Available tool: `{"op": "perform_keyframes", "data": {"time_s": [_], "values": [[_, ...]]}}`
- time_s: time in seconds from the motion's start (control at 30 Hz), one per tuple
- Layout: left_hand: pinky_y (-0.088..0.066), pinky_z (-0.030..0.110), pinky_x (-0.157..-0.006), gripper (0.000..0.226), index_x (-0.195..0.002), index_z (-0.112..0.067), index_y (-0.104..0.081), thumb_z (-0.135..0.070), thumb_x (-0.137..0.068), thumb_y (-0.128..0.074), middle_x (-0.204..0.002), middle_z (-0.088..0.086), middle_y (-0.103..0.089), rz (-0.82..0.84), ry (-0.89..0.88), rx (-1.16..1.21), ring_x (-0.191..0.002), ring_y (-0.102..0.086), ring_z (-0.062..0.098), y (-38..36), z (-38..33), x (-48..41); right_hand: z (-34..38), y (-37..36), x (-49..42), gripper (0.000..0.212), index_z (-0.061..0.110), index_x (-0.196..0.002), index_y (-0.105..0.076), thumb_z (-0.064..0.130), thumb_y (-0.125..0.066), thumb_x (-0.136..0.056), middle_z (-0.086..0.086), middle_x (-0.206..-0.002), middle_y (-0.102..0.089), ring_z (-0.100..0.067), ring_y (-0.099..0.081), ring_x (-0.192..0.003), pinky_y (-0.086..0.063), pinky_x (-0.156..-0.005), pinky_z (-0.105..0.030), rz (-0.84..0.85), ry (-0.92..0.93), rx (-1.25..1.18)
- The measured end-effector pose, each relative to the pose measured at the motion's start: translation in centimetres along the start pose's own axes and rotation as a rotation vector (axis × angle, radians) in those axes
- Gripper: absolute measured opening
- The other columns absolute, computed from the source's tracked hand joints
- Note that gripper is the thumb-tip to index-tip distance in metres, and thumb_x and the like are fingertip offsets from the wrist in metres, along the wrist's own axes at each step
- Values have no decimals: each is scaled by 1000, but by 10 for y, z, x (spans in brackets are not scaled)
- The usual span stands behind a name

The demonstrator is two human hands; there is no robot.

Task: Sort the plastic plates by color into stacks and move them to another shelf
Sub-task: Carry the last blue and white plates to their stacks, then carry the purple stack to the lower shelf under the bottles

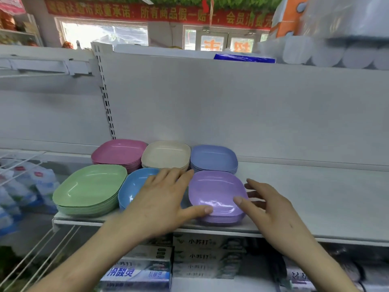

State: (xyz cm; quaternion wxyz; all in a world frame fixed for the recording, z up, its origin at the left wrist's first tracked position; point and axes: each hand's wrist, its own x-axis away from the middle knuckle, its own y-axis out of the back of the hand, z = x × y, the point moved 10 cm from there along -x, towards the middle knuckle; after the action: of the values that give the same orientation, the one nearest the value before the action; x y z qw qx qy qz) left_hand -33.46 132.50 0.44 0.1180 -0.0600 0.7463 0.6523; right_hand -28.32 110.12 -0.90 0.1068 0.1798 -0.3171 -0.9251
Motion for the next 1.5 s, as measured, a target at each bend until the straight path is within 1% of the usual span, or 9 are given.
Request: {"op": "perform_keyframes", "data": {"time_s": [0.07,0.13,0.27,0.63,0.83,0.9,0.97,1.17,1.5], "values": [[-26,42,-119,108,-158,-40,-16,-102,-70,-19,-158,-16,-32,20,-30,-47,-145,-26,12,-5,-4,2,4,-8,5,57,43,-136,-49,60,-69,-85,19,-130,-58,15,-61,-103,-46,-76,-4,64,-17,-25],[-18,49,-123,117,-159,-36,-13,-105,-66,-21,-161,-16,-28,50,-49,-84,-149,-21,13,-10,-8,3,10,-15,9,36,54,-114,-54,58,-74,-83,22,-125,-61,14,-62,-102,-49,-80,-7,122,-20,-67],[-5,60,-124,126,-162,-26,-7,-105,-65,-23,-162,-11,-27,107,-52,-119,-152,-14,13,-17,-13,2,16,-17,13,53,56,-123,-56,56,-83,-77,20,-122,-66,3,-66,-106,-55,-93,-28,152,7,-107],[0,63,-124,111,-155,-45,-20,-104,-63,-36,-156,-22,-36,60,-14,88,-149,-21,2,-9,-18,2,17,-16,12,71,52,-129,-55,52,-90,-67,20,-122,-67,1,-66,-108,-56,-95,-31,129,47,-83],[-15,48,-126,99,-147,-49,-32,-97,-64,-54,-144,-25,-45,-17,-42,254,-141,-31,1,4,-29,1,16,-5,17,75,52,-134,-51,53,-89,-70,23,-130,-61,8,-61,-112,-52,-85,-14,76,57,-109],[-32,28,-114,93,-144,-49,-36,-90,-65,-65,-137,-28,-45,-59,-58,347,-133,-35,-2,8,-35,2,15,3,21,76,58,-133,-46,55,-88,-70,29,-130,-58,13,-58,-112,-49,-84,-11,48,58,-115],[-34,11,-99,90,-143,-53,-34,-81,-67,-73,-133,-36,-42,-92,-65,430,-128,-35,-9,11,-42,2,13,13,24,80,61,-135,-43,59,-87,-68,32,-131,-56,13,-56,-114,-48,-89,-14,13,63,-109],[-44,18,-98,84,-141,-58,-35,-68,-71,-81,-131,-36,-50,-133,-116,626,-125,-47,-10,7,-75,-9,3,46,33,81,63,-134,-43,61,-87,-66,34,-127,-55,7,-58,-115,-49,-94,-22,-78,58,-94],[-46,6,-88,80,-129,-74,-36,-52,-73,-88,-132,-41,-50,-49,-215,876,-120,-56,-10,-16,-148,-28,-37,103,68,88,64,-139,-34,66,-82,-66,34,-133,-48,7,-55,-119,-50,-94,-22,-193,-41,3]]}}
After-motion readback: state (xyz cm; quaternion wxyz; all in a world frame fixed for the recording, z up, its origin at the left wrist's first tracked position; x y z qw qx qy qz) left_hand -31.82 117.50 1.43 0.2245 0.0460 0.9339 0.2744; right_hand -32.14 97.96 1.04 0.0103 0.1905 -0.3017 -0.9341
